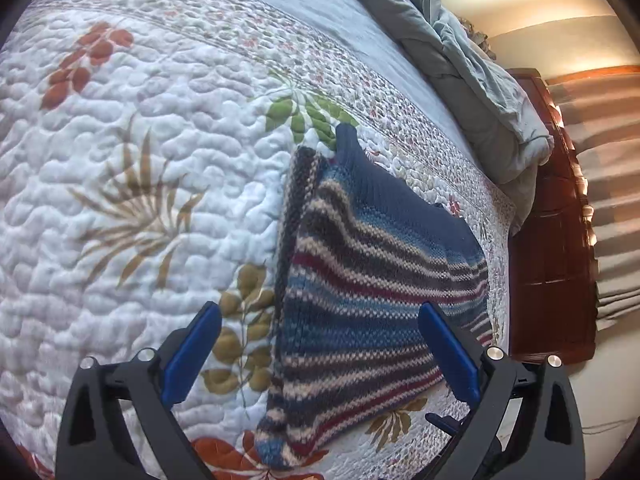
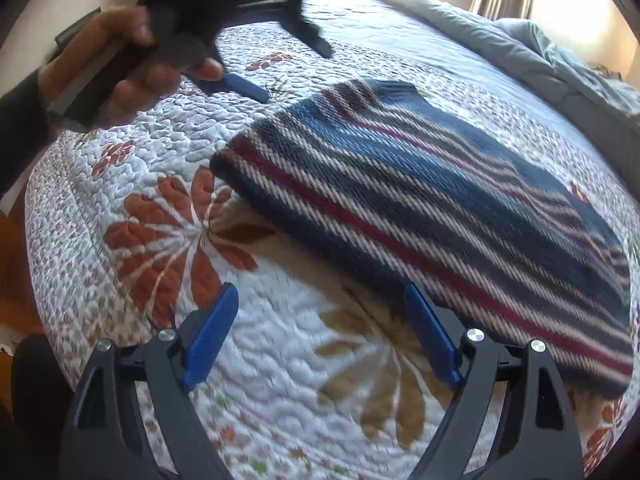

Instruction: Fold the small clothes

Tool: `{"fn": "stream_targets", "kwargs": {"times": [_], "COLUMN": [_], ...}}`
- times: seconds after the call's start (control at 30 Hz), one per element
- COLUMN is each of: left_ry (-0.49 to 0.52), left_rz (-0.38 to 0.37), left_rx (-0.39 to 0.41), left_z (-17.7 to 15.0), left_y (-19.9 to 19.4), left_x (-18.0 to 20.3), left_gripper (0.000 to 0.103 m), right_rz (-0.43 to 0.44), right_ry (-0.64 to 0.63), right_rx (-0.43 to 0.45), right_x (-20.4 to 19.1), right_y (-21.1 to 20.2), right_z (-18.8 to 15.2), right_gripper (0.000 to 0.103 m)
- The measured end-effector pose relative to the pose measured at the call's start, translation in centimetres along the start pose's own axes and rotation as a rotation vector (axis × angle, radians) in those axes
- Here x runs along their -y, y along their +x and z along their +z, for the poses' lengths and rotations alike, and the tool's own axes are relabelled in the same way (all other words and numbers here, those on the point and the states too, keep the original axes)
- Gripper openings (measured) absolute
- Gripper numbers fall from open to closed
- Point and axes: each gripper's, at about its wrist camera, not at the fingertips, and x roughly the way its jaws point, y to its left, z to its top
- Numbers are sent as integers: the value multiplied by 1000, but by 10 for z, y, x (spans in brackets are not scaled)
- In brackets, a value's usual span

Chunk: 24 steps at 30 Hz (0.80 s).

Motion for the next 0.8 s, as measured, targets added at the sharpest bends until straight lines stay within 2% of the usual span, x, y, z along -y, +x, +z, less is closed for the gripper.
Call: {"fn": "stream_targets", "kwargs": {"times": [0.17,0.27,0.6,0.8], "left_ry": [16,15,42,70], "left_rz": [17,-1,-25,-40], "left_rx": [-41,-65,-109,-138], "left_z": [19,27,39,44], "left_y": [20,33,60,67], "left_x": [-3,-6,-2,9], "left_gripper": [99,99,99,99], "right_rz": [-31,-41,-137,-161], "right_ry": [-62,-93,-206,-236], "right_rx": [12,18,52,33], "right_x": [-15,-21,-38,-46], "right_y": [15,24,47,62], "right_z": [12,18,34,44], "right_gripper": [84,84,84,84]}}
